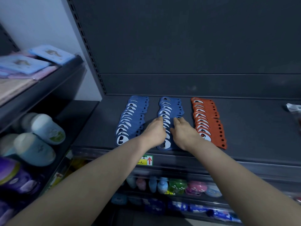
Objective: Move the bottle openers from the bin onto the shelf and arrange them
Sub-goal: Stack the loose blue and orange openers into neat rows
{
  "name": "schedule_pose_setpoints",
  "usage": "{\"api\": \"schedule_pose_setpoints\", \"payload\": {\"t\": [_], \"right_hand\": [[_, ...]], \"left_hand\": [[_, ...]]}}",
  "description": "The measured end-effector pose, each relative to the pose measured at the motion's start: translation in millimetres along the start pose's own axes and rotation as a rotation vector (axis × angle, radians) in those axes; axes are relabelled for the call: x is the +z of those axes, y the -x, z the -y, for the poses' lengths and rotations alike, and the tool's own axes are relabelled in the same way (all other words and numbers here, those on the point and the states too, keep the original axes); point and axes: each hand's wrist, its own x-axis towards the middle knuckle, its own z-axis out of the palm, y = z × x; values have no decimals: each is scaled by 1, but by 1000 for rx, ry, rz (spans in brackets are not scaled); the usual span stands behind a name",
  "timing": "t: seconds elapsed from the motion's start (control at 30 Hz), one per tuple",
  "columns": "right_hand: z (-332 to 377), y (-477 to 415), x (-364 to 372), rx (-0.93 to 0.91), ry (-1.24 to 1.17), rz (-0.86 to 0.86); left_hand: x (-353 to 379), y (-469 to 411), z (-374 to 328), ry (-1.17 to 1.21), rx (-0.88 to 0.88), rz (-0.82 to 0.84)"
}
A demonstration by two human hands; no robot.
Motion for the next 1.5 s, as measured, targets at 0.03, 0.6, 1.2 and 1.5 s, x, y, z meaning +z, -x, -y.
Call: {"api": "schedule_pose_setpoints", "payload": {"t": [0.03,0.6,1.2,1.5], "right_hand": [[0,1,0,-14,18,-2],[55,-27,14,-214,291,82],[81,-72,18,-232,376,110],[70,-60,12,-251,350,82]], "left_hand": [[1,0,1,-10,6,-3],[-71,-14,119,223,-188,-187],[-62,-39,113,310,-185,-113],[-72,-27,110,294,-161,-137]]}}
